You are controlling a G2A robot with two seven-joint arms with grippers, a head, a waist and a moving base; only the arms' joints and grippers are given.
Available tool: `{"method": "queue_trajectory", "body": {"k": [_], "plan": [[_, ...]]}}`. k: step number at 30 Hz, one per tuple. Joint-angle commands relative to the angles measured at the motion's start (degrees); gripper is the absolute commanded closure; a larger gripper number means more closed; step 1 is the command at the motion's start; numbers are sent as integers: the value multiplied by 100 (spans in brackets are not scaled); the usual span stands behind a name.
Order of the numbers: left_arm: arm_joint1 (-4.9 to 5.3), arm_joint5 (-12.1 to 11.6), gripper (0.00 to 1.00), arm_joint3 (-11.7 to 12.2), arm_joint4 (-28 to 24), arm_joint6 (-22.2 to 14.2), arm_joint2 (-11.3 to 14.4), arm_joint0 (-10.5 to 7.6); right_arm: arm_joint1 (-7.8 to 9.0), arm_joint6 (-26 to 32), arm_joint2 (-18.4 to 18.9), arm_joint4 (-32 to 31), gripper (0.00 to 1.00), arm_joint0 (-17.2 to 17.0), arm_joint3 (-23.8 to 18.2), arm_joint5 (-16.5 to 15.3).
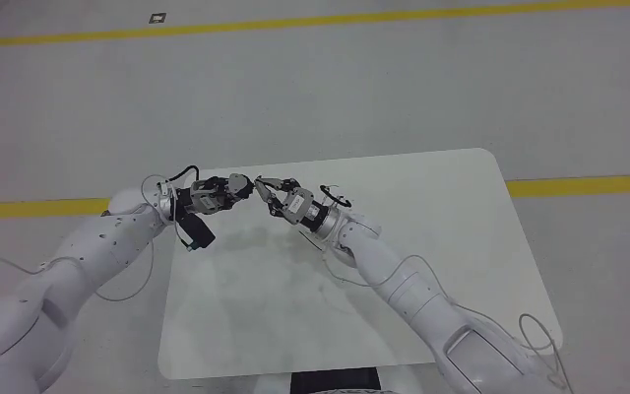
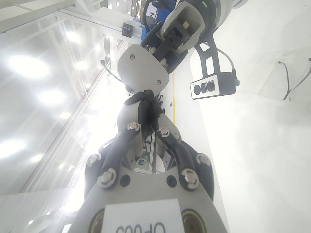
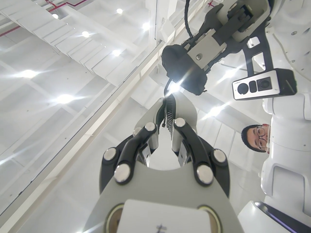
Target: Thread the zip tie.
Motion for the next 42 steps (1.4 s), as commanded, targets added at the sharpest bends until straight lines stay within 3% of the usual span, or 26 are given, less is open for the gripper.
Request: {"method": "queue_trajectory", "body": {"k": [1, 22, 23, 28, 38, 41, 42], "plan": [[0, 0, 100, 0, 0, 0, 0, 0, -14, 22, 19, 0, 100, -4, 11, 0], [0, 0, 100, 0, 0, 0, 0, 0, -110, 137, 3, 0, 100, 42, 226, 0], [0, 0, 100, 0, 0, 0, 0, 0, -113, 138, 8, 0, 91, 46, 231, 0], [0, 0, 100, 0, 0, 0, 0, 0, -112, 139, 3, 0, 73, 75, 251, 0], [0, 0, 100, 0, 0, 0, 0, 0, -64, 129, -15, 0, 71, 92, 208, 0], [0, 0, 100, 0, 0, 0, 0, 0, -12, 116, -37, 0, 67, 123, 169, 0], [0, 0, 100, 0, 0, 0, 0, 0, 14, 105, -52, 0, 61, 143, 159, 0]]}}
